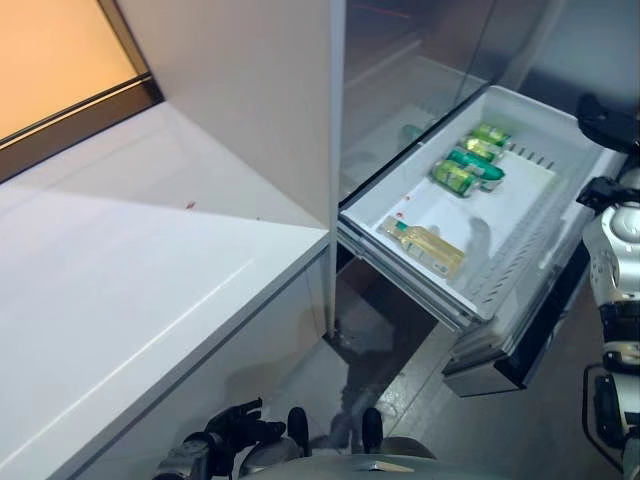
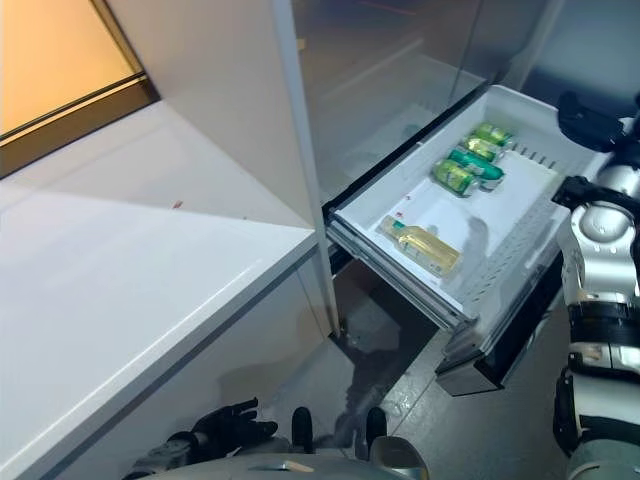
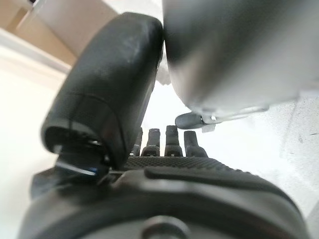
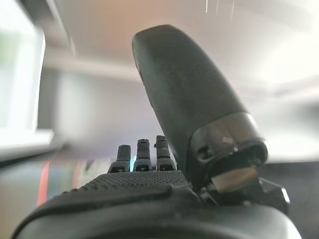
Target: Put drinks into fridge and close the fridge
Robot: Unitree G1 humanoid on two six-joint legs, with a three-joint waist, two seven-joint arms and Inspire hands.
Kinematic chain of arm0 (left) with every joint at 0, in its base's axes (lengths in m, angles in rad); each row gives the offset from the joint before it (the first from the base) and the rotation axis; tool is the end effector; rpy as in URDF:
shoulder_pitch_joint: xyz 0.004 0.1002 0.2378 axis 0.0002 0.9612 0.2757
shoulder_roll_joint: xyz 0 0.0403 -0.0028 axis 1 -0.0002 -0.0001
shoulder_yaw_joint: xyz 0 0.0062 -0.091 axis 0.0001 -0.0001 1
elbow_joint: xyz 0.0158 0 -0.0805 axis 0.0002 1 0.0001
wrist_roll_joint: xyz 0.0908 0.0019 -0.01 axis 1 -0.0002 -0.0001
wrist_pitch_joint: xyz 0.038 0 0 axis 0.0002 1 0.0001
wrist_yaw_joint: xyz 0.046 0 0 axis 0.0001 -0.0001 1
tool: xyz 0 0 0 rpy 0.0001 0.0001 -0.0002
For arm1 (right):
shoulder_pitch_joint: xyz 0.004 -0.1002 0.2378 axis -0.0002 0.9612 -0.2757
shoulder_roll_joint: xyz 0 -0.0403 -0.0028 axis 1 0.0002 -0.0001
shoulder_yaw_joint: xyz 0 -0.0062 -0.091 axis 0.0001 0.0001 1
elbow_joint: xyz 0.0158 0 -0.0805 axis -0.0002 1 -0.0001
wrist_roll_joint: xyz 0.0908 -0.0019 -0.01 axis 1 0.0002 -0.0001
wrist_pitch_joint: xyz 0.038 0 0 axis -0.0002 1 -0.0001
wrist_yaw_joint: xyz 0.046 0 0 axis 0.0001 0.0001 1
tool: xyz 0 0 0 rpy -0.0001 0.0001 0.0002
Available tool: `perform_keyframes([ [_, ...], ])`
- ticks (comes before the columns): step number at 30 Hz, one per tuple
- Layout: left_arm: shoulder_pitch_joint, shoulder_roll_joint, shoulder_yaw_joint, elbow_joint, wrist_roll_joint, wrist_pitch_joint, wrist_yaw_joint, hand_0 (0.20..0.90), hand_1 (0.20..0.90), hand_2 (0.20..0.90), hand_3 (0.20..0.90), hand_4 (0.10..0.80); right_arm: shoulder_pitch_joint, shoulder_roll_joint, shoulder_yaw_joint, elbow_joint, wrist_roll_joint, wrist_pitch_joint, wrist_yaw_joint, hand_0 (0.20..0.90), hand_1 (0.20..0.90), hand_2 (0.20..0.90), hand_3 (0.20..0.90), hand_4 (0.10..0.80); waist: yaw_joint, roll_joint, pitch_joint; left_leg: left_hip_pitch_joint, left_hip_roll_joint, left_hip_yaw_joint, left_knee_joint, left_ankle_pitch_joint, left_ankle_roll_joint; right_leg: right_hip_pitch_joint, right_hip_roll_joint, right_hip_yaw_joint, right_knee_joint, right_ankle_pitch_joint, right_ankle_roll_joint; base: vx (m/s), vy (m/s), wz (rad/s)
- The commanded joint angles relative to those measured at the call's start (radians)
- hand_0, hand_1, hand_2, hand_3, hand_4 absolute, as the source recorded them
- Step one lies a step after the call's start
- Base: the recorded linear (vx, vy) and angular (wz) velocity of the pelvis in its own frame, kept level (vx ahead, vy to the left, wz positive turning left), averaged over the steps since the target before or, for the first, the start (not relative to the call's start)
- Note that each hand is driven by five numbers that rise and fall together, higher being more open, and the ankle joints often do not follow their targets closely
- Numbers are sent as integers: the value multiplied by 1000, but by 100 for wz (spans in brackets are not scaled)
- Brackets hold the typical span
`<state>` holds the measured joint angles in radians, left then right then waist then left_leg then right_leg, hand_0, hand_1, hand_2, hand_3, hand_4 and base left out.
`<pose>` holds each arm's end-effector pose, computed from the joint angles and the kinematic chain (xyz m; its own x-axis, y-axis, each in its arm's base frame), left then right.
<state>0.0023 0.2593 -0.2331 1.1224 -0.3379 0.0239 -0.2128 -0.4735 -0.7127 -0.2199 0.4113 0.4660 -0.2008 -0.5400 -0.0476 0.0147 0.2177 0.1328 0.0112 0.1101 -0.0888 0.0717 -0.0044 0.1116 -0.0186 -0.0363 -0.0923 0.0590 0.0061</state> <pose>0.0830 0.2154 -0.0907 0.4043 -0.0782 -0.9113 0.0128 0.9967 -0.0798 0.2515 -0.3094 0.1808 0.5757 -0.7058 0.4128 0.7162 0.6788 0.1620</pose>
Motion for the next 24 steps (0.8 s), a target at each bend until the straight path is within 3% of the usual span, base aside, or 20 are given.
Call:
perform_keyframes([
  [1,-10,5,-59,85,50,-3,-8,900,900,900,900,800,16,5,-18,19,101,-141,17,900,900,900,900,800,9,-29,-122,6,-38,-36,34,-120,15,-9,-13,27,26,-31,45,37,55,-29],
  [10,-16,0,-92,77,55,-3,-7,900,900,900,900,800,49,109,-15,76,264,-145,82,900,900,900,900,800,16,-35,-102,-15,-71,-48,127,-165,54,-33,-38,69,103,-40,47,39,39,-15],
  [18,-7,3,-73,53,68,2,0,900,900,900,900,800,78,141,-12,53,277,-156,129,900,900,900,900,800,34,-50,-21,-98,-97,-69,299,-220,82,-97,-60,69,238,-71,41,-5,-4,0],
  [24,-25,18,-77,31,71,20,29,900,900,900,900,800,31,141,12,49,326,-152,196,900,900,900,900,800,48,-64,78,-233,-98,-77,473,-273,97,-199,-62,66,352,-86,30,-103,-51,0],
])
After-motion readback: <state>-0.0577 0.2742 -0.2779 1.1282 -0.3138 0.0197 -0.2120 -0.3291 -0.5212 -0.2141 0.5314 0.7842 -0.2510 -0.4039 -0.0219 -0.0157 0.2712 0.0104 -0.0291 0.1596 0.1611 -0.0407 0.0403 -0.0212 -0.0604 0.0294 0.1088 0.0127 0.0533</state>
